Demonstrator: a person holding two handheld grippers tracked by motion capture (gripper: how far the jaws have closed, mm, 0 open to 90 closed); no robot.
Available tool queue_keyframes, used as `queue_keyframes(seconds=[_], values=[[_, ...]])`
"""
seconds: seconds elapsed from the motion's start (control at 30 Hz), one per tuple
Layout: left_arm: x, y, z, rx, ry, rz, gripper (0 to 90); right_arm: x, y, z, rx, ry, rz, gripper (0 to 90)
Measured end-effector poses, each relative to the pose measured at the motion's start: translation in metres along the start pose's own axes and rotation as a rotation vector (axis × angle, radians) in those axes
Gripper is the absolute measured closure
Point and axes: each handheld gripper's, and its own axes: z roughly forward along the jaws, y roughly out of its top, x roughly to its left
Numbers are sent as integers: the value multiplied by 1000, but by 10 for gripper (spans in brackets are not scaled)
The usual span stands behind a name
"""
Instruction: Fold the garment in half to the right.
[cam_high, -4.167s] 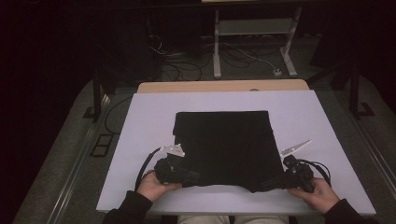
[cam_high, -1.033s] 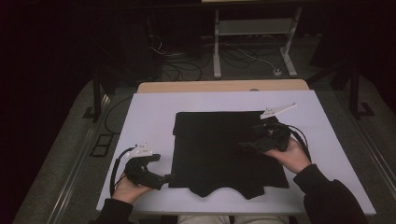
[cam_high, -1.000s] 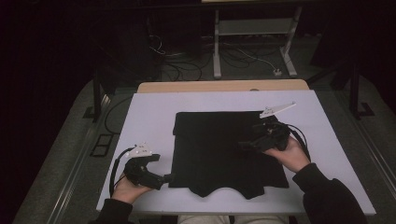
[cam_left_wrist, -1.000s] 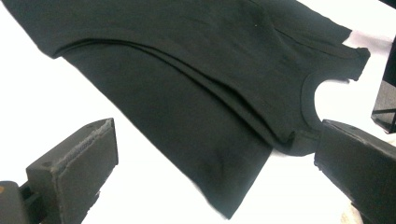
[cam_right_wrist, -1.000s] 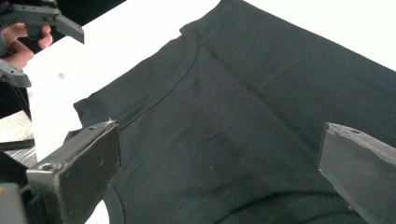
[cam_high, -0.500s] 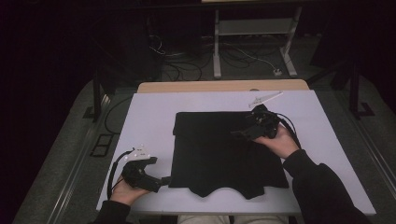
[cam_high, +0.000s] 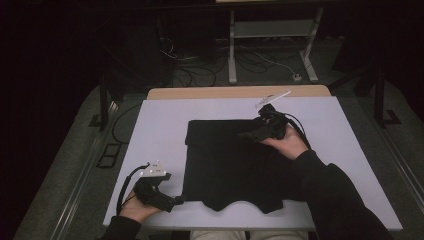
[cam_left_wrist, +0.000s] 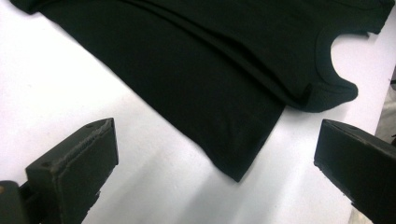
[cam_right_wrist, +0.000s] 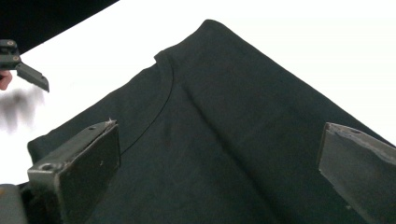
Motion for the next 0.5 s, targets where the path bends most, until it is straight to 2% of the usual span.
queue_keyframes(seconds=[0.13, 0.27, 0.37, 0.5], values=[[-1, -2, 4, 20, -12, 8, 0, 0, 7, 10, 8, -1, -5, 0], [-4, -2, 7, 37, -39, 34, 0, -1, 16, 21, 3, 4, -17, 0], [-6, -3, 10, 26, -50, 21, 0, 1, 24, 32, 7, 7, -13, 0], [-8, -5, 12, 29, -63, 15, 0, 4, 34, 44, 2, 15, -32, 0]])
